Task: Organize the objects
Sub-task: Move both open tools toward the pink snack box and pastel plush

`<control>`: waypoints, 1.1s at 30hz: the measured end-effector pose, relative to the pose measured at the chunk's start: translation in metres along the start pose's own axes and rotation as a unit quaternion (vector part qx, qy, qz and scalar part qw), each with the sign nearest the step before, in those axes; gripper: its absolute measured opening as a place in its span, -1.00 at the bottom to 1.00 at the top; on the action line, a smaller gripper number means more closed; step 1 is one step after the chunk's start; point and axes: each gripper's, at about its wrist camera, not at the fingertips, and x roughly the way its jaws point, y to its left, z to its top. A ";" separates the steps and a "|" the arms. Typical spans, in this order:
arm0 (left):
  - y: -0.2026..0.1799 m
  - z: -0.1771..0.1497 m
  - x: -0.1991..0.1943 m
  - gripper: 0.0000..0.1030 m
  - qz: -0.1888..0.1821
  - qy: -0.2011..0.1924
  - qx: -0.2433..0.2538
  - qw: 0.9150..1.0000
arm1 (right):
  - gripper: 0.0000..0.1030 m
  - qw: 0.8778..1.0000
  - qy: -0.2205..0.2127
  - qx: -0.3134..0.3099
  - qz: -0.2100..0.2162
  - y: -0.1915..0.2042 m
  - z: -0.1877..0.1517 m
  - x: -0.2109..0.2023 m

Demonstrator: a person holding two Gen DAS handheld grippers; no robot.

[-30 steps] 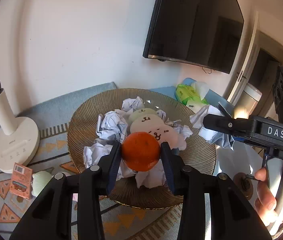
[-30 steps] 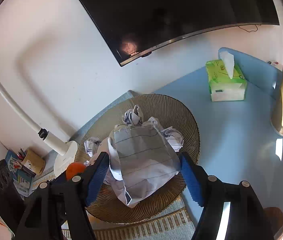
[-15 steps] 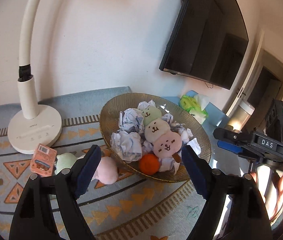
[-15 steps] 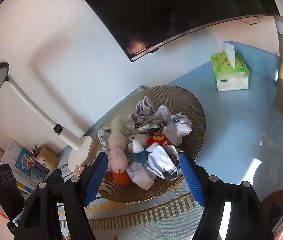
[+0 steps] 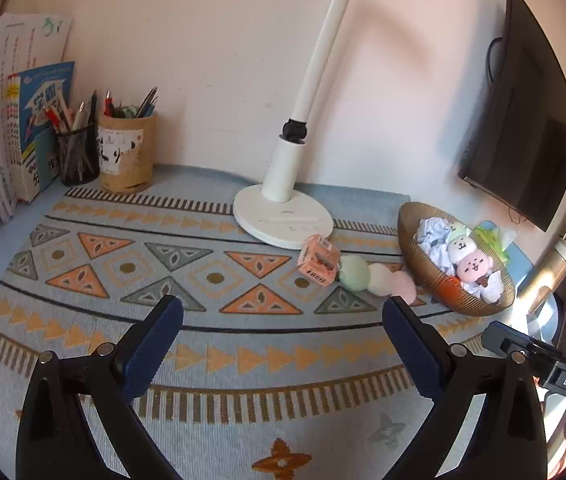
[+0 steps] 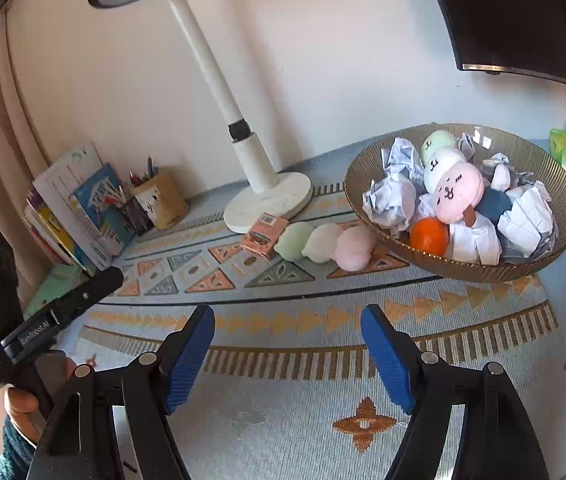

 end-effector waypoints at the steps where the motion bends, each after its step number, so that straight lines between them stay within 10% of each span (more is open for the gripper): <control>1: 0.008 -0.009 0.004 0.94 0.006 0.010 -0.004 1.000 | 0.44 1.000 0.015 -0.002 -0.007 0.000 -0.006 0.011; 20: -0.007 -0.037 0.034 0.92 0.029 0.075 0.073 0.994 | 0.46 0.993 0.061 0.102 0.005 -0.033 -0.008 0.035; 27: -0.063 0.013 0.080 0.91 -0.029 0.075 0.216 0.973 | 0.45 0.979 0.071 0.191 0.016 -0.044 0.035 0.067; 33: -0.081 0.018 0.151 0.68 -0.006 0.104 0.264 0.959 | 0.38 0.980 0.042 0.194 -0.021 -0.050 0.050 0.092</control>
